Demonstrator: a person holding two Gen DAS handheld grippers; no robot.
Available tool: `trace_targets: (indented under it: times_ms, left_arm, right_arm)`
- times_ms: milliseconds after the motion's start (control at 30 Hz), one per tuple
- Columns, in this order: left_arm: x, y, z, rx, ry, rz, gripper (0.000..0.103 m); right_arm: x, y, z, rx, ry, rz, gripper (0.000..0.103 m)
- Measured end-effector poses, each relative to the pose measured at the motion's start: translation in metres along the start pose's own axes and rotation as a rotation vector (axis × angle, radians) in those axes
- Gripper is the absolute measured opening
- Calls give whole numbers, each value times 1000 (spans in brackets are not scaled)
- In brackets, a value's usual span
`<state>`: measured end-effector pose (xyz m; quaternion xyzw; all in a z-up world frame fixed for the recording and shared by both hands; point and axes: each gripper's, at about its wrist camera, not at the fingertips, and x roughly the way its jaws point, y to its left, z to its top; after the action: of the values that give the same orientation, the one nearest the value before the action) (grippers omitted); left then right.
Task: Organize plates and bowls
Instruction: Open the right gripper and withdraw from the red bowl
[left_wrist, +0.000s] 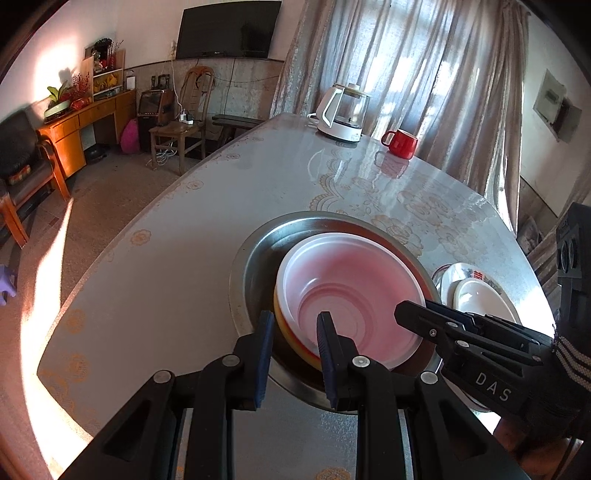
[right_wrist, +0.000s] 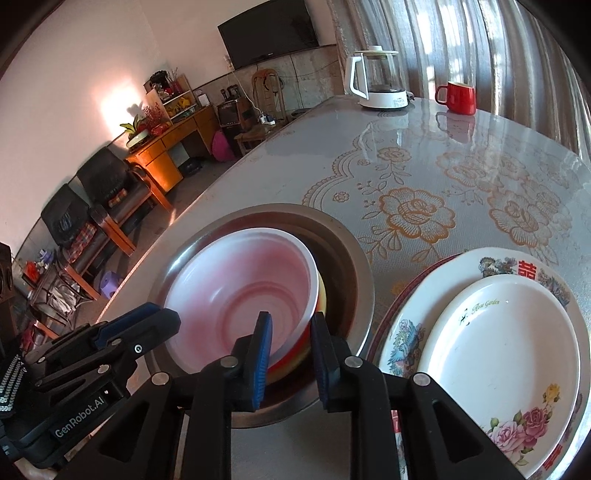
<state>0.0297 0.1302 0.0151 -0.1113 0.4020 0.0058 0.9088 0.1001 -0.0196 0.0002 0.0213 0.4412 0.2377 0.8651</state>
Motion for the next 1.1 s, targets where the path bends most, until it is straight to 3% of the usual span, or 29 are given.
trace_targets:
  times_ms: [600, 1100]
  left_arm:
    - [-7, 0, -5, -5, -27, 19, 30]
    - [-15, 7, -6, -30, -39, 23, 34]
  right_arm:
    - [-18, 14, -6, -123, -115, -156, 28]
    - [-34, 22, -7, -175, -183, -210, 29]
